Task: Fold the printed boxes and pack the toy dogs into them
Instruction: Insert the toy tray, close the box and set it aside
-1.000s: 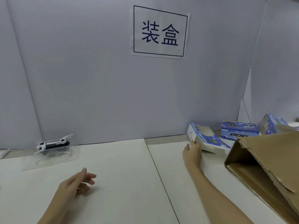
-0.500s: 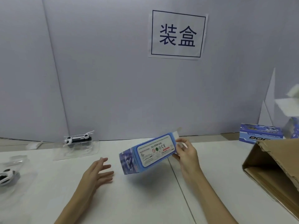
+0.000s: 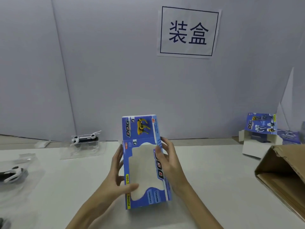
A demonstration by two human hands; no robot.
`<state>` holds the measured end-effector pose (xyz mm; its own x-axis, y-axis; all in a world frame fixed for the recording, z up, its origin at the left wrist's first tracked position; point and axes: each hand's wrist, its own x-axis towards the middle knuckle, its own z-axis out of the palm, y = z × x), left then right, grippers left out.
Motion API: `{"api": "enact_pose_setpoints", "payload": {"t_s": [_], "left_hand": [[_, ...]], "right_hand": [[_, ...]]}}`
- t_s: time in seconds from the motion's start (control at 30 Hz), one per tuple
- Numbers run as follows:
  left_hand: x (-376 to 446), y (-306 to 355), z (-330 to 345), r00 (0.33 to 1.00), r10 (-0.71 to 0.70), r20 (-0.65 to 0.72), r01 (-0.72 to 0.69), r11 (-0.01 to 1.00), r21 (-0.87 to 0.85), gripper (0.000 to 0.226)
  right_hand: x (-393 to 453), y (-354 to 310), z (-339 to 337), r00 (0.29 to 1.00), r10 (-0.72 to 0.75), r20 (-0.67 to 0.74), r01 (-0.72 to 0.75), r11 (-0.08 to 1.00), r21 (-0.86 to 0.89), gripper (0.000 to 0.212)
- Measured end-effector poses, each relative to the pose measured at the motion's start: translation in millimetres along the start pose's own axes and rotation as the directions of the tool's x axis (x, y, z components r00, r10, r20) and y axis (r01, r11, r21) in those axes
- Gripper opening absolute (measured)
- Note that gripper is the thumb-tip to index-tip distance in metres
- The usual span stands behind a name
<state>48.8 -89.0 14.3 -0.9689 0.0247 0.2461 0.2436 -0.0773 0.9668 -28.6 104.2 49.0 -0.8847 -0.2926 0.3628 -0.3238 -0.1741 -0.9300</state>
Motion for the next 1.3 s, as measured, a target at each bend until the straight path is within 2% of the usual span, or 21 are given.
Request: {"api": "enact_pose_setpoints", "payload": {"t_s": [0.1,0.17,0.23,0.37,0.47,0.53,0.63,0.67,0.77,0.8,0.9,1.0,1.03,1.1,1.13,1.17,1.23,1.3], "left_hand": [[2,4,11,0.983,0.107,-0.148,-0.091,0.990,0.112,0.112],[5,9,16,0.936,0.222,-0.273,-0.173,0.966,0.195,0.102],[6,11,15,0.899,0.286,-0.331,-0.221,0.950,0.222,0.100],[3,13,12,0.913,0.297,-0.280,-0.239,0.945,0.225,0.109],[1,16,13,0.930,0.261,-0.260,-0.191,0.945,0.264,0.096],[1,15,18,0.939,0.245,-0.242,-0.180,0.948,0.262,0.087],[1,15,25,0.940,0.268,-0.212,-0.213,0.944,0.252,0.078],[1,15,28,0.937,0.284,-0.202,-0.229,0.939,0.257,0.074],[-1,18,34,0.927,0.324,-0.190,-0.271,0.927,0.261,0.067],[-1,19,35,0.919,0.341,-0.196,-0.289,0.924,0.250,0.064],[1,21,32,0.915,0.347,-0.207,-0.314,0.933,0.173,0.048],[2,22,25,0.923,0.319,-0.215,-0.278,0.940,0.198,0.059],[2,22,23,0.893,0.364,-0.263,-0.288,0.914,0.286,0.065],[3,21,20,0.772,0.532,-0.348,-0.318,0.797,0.513,0.074],[3,19,18,0.713,0.608,-0.349,-0.318,0.724,0.611,0.083],[3,19,18,0.681,0.651,-0.335,-0.308,0.670,0.675,0.094],[3,16,18,0.686,0.682,-0.254,-0.297,0.581,0.758,0.104],[1,11,18,0.701,0.708,-0.085,-0.332,0.429,0.840,0.095]], "right_hand": [[-6,-2,8,0.992,-0.123,-0.006,0.122,0.990,-0.064,0.063],[-8,-4,9,0.990,-0.141,0.002,0.141,0.989,-0.034,0.069],[-11,-7,12,0.984,-0.177,0.023,0.178,0.984,-0.023,0.071],[-15,-8,18,0.948,-0.309,0.077,0.315,0.946,-0.082,0.068],[-13,-6,13,0.954,-0.287,0.090,0.296,0.947,-0.122,0.063],[-11,-5,9,0.961,-0.270,0.068,0.278,0.946,-0.166,0.053],[-9,-6,7,0.966,-0.256,0.029,0.257,0.955,-0.147,0.025],[-10,-7,9,0.970,-0.244,0.012,0.244,0.963,-0.118,0.024],[-9,-9,14,0.976,-0.212,-0.053,0.209,0.977,-0.046,0.062],[-9,-10,15,0.974,-0.217,-0.064,0.215,0.976,-0.038,0.065],[-9,-11,12,0.968,-0.243,-0.068,0.241,0.970,-0.040,0.045],[-9,-4,11,0.961,-0.255,-0.105,0.243,0.964,-0.112,0.031],[-10,-1,11,0.953,-0.271,-0.134,0.248,0.954,-0.168,0.038],[-11,3,13,0.930,-0.333,-0.154,0.286,0.921,-0.266,0.053],[-13,4,14,0.924,-0.361,-0.125,0.314,0.904,-0.290,0.056],[-15,6,16,0.926,-0.370,-0.076,0.335,0.897,-0.290,0.059],[-19,9,25,0.950,-0.311,0.025,0.309,0.923,-0.229,0.074],[-22,10,37,0.981,-0.188,0.039,0.191,0.975,-0.109,0.093]]}}
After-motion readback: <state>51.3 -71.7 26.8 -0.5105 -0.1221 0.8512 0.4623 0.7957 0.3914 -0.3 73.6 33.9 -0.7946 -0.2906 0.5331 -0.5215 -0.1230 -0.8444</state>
